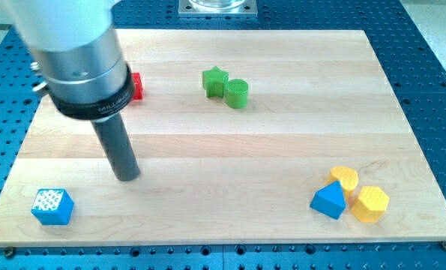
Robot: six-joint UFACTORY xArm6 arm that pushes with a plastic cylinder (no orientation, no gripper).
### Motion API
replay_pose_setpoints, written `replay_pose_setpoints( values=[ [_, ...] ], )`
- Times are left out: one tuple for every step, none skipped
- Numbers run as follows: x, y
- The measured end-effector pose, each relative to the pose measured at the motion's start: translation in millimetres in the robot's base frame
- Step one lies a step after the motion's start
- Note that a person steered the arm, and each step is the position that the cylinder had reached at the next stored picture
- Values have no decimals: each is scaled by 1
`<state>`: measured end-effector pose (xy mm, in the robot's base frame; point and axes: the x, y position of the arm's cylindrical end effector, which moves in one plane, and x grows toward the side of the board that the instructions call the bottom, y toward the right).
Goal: Push the blue blocks into the yellow blocks
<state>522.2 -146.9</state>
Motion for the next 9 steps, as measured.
replay_pose_setpoints(
  values=[
    [17, -123],
    [90, -135],
    [78, 4],
    [69, 36],
    [95, -31],
    [36, -16],
    [-4, 89],
    [-16, 178],
    [-13, 116]
  ],
)
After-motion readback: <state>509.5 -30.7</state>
